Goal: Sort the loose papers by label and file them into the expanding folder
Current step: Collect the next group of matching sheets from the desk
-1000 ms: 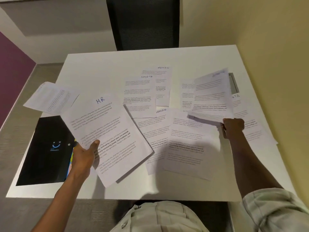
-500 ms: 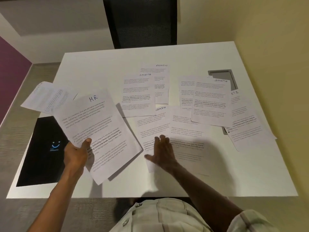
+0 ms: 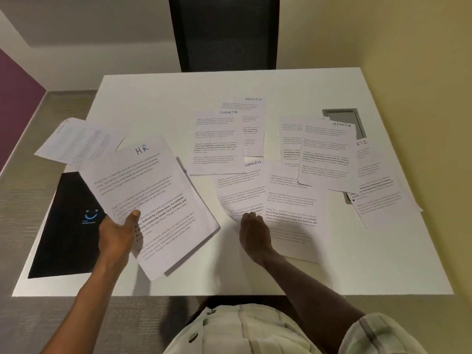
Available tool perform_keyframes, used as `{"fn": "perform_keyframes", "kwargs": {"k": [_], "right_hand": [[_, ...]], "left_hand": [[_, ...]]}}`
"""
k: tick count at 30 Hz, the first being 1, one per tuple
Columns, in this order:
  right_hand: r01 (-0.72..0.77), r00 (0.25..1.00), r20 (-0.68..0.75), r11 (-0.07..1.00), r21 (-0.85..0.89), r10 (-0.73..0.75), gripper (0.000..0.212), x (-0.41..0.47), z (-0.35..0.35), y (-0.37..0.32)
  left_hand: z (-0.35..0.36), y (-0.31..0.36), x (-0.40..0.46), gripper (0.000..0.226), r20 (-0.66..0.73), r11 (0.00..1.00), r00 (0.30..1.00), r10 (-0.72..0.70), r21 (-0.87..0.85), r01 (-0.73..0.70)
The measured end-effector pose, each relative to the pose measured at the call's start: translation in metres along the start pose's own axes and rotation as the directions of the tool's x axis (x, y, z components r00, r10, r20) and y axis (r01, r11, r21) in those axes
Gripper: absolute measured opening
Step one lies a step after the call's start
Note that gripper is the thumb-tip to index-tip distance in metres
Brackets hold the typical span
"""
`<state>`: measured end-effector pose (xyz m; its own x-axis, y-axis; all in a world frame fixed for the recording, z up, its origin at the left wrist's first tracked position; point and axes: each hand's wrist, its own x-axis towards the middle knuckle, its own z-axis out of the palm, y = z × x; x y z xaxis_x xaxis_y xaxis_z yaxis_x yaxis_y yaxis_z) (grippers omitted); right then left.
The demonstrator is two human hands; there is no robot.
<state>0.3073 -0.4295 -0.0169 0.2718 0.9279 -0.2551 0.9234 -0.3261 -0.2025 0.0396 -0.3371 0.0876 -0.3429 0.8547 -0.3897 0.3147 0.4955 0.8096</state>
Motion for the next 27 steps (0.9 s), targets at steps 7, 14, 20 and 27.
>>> {"fn": "perform_keyframes", "kwargs": {"k": [7, 14, 20, 27], "right_hand": [[-0.109, 0.934, -0.190, 0.751, 0.652, 0.301, 0.023, 0.007, -0.090, 0.028], [-0.331, 0.932, 0.108, 0.690, 0.644, 0.347, 0.015, -0.011, -0.207, 0.102], [-0.310, 0.850, -0.135, 0.691, 0.652, 0.509, 0.013, -0.037, -0.272, 0.152], [-0.293, 0.748, -0.532, 0.916, 0.274, 0.398, 0.007, -0.012, -0.257, 0.155]], "left_hand": [[0.004, 0.013, 0.008, 0.042, 0.008, 1.000, 1.000, 0.011, 0.002, -0.011], [0.014, 0.019, 0.011, 0.042, 0.047, 0.999, 0.998, 0.031, 0.015, -0.031], [0.020, 0.022, 0.007, 0.042, 0.058, 0.999, 0.998, 0.014, 0.035, -0.016], [0.029, 0.028, 0.002, 0.043, 0.051, 0.999, 0.998, 0.040, 0.018, -0.041]]}}
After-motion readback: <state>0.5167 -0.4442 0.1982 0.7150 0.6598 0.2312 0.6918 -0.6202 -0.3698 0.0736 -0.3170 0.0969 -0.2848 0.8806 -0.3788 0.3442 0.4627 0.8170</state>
